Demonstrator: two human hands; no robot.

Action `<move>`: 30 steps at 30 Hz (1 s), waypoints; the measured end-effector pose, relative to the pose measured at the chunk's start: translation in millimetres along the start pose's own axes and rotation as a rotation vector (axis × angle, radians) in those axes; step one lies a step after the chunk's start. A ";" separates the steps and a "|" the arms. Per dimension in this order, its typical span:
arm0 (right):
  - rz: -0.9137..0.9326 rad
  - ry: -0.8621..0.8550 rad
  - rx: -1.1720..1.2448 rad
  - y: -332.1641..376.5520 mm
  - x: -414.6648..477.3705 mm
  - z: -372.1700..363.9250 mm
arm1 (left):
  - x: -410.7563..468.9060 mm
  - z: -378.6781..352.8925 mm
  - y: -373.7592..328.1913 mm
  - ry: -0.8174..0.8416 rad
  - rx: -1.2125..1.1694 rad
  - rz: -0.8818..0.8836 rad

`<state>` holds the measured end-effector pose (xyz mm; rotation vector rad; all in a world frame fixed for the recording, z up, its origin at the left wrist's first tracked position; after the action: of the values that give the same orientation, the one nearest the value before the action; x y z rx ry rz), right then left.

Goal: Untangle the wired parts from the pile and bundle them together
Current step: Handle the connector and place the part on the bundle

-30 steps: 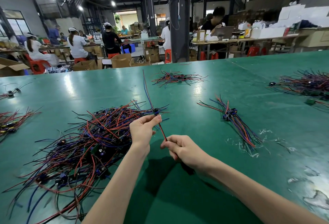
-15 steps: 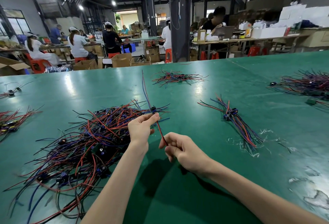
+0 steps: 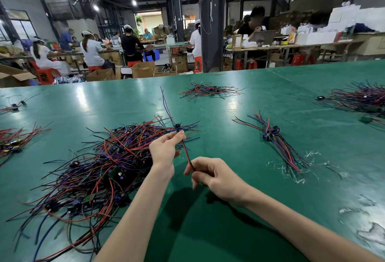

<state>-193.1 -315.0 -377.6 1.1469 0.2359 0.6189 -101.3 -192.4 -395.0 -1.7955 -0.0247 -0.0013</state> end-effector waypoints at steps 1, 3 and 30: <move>0.006 -0.007 -0.033 2.2 -0.7 1.1 | 0.6 -0.3 -0.1 0.002 0.003 -0.002; 0.001 -0.012 -0.097 3.8 -1.3 2.3 | 1.4 -0.3 0.1 0.005 0.007 -0.006; -0.072 0.063 -0.083 -8.6 1.8 9.7 | 1.4 1.0 4.9 -0.004 -0.043 0.008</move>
<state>-184.1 -323.8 -381.2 1.0354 0.3016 0.5967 -99.9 -192.5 -400.0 -1.8381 -0.0208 0.0076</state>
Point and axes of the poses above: each hand's wrist, its own x-axis towards the middle knuckle, its own z-axis out of the back of the hand, y = z × x, the point moved 10 cm from there along x, towards the middle knuckle, and after that the axes turned 15 degrees about y, right-handed, at the moved point
